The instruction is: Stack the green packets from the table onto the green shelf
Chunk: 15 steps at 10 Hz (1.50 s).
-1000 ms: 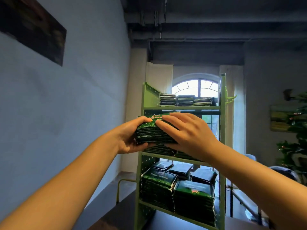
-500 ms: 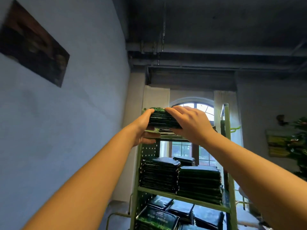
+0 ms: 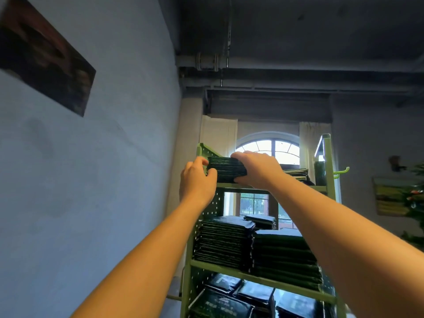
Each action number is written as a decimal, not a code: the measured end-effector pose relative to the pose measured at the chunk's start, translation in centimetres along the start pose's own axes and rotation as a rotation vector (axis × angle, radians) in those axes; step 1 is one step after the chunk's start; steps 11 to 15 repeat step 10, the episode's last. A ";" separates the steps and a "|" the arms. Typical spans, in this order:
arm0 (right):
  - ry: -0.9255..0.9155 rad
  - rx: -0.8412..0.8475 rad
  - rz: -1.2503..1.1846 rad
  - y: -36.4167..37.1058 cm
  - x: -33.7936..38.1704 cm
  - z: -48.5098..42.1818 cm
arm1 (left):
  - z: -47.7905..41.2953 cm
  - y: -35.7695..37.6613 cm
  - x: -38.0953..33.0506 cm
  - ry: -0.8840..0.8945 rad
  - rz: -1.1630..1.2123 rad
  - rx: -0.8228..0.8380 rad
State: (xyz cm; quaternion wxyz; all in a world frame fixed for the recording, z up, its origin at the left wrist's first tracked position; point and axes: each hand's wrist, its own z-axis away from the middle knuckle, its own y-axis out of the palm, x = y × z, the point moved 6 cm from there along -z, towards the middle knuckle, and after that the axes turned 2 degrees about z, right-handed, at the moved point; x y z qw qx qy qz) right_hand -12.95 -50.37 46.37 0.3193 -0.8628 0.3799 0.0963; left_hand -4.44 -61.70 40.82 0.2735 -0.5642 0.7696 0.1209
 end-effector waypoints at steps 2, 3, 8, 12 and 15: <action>0.035 0.115 -0.090 1.1 -0.5 -0.4 | 0.6 2.2 -0.6 0.137 -0.138 0.180; 0.039 0.179 -0.072 2.1 0.1 -0.4 | 0.8 2.7 0.1 0.090 -0.166 0.228; 0.057 0.282 -0.002 3.3 0.5 -0.2 | 1.7 4.0 2.8 0.069 -0.488 0.447; 0.000 0.084 0.109 1.2 0.7 1.6 | 2.0 2.6 1.7 0.112 -0.380 0.348; 0.000 0.084 0.109 1.2 0.7 1.6 | 2.0 2.6 1.7 0.112 -0.380 0.348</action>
